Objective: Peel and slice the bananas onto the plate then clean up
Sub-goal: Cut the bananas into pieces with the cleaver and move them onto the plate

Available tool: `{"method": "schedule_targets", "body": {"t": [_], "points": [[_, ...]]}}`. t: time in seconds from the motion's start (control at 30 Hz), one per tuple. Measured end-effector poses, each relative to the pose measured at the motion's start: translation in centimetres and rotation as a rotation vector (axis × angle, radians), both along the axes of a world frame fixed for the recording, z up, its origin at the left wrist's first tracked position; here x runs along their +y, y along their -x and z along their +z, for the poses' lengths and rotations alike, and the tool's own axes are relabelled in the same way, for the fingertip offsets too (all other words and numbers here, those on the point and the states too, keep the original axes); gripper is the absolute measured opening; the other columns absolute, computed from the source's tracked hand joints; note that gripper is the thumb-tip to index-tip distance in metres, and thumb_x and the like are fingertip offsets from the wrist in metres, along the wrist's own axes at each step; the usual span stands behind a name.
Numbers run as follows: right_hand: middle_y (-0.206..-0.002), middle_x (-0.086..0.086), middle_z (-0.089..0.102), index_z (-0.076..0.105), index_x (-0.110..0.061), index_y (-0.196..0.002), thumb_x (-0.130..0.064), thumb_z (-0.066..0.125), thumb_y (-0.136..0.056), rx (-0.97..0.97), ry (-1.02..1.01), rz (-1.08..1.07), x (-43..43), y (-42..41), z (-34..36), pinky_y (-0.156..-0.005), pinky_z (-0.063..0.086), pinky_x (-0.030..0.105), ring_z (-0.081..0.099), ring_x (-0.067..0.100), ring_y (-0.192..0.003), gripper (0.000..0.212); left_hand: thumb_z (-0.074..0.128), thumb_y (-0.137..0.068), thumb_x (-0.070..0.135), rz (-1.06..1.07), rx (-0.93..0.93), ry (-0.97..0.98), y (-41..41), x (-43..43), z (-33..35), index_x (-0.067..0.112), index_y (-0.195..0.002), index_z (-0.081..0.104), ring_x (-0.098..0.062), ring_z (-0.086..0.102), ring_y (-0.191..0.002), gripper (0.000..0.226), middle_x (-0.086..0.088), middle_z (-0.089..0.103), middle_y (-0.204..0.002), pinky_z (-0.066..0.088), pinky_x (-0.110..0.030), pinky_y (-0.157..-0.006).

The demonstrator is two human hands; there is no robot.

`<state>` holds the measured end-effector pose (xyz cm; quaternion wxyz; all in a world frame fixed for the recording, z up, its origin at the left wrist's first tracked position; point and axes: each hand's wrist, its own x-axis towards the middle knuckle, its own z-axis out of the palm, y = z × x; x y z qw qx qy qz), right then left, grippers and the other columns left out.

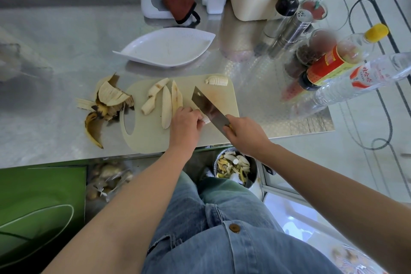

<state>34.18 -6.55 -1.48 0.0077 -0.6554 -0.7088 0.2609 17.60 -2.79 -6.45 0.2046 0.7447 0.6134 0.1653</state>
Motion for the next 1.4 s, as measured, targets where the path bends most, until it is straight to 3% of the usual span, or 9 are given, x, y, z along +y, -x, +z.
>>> {"method": "schedule_targets", "body": {"t": [0.13,0.27,0.43,0.73,0.9,1.03,1.2,1.4], "points": [[-0.073,0.001,0.047,0.049,-0.011,-0.101,-0.024,0.041,-0.099,-0.025,0.039,-0.012,-0.17,0.06,-0.62,-0.047,0.027,0.023,0.048,0.022,-0.062,0.015,0.07,-0.085,0.016,0.007,0.005,0.015,-0.04,0.05,-0.08,0.011,-0.094,0.071,-0.012,0.036,-0.084,0.01,-0.006,0.063,-0.088,0.026,-0.023,-0.069],[-0.072,-0.001,0.047,0.042,-0.018,-0.09,-0.024,0.042,-0.099,-0.025,-0.005,0.021,-0.03,-0.19,-0.45,-0.047,0.025,0.022,0.047,0.02,-0.062,0.011,0.07,-0.085,0.016,0.013,0.005,0.009,-0.03,0.03,0.02,0.011,-0.094,0.071,-0.012,0.036,-0.084,0.01,-0.007,0.064,-0.088,0.026,-0.024,-0.068],[-0.07,0.002,0.052,0.048,-0.013,-0.09,-0.024,0.042,-0.098,0.013,-0.045,-0.001,0.21,-0.33,-0.29,-0.052,0.037,0.027,0.05,0.02,-0.06,0.014,0.07,-0.086,0.014,0.021,0.014,0.014,0.23,-0.1,-0.1,0.009,-0.093,0.071,-0.015,0.043,-0.086,0.009,-0.007,0.065,-0.088,0.029,-0.024,-0.069],[-0.063,-0.004,0.042,0.041,-0.018,-0.086,-0.023,0.043,-0.098,-0.003,-0.017,0.018,0.13,-0.25,-0.47,-0.046,0.027,0.025,0.047,0.02,-0.058,0.013,0.07,-0.084,0.012,0.031,-0.012,0.0,0.09,-0.13,-0.17,0.009,-0.087,0.072,-0.015,0.039,-0.082,0.004,-0.008,0.064,-0.082,0.03,-0.025,-0.067],[-0.072,0.001,0.048,0.049,-0.013,-0.099,-0.024,0.042,-0.099,-0.015,0.026,-0.009,-0.33,-0.1,-1.04,-0.046,0.027,0.023,0.048,0.021,-0.06,0.013,0.071,-0.084,0.013,0.044,-0.012,0.01,0.0,-0.12,-0.19,0.011,-0.087,0.073,-0.016,0.04,-0.082,0.004,-0.008,0.063,-0.08,0.03,-0.026,-0.067],[-0.069,-0.002,0.045,0.04,-0.019,-0.088,-0.024,0.042,-0.099,-0.016,-0.015,0.018,-0.26,-0.28,-0.73,-0.046,0.023,0.022,0.043,0.017,-0.057,0.012,0.071,-0.083,0.013,0.048,-0.014,0.014,-0.01,-0.12,-0.16,0.01,-0.087,0.072,-0.015,0.039,-0.083,0.004,-0.007,0.063,-0.081,0.029,-0.026,-0.068],[-0.063,-0.004,0.043,0.04,-0.019,-0.084,-0.023,0.044,-0.098,0.03,-0.061,-0.003,-0.09,-0.39,-0.21,-0.046,0.025,0.024,0.041,0.011,-0.053,0.015,0.07,-0.084,0.012,0.063,-0.021,0.025,-0.09,-0.11,-0.15,0.009,-0.087,0.073,-0.015,0.04,-0.084,0.004,-0.008,0.064,-0.083,0.03,-0.025,-0.069],[-0.067,0.0,0.048,0.044,-0.017,-0.088,-0.022,0.044,-0.097,0.0,-0.037,0.034,0.02,-0.37,-0.2,-0.046,0.028,0.025,0.047,0.02,-0.058,0.01,0.07,-0.085,0.013,0.084,-0.011,0.021,-0.25,-0.17,-0.05,0.01,-0.087,0.073,-0.013,0.038,-0.084,0.005,-0.007,0.064,-0.083,0.028,-0.024,-0.069]]}}
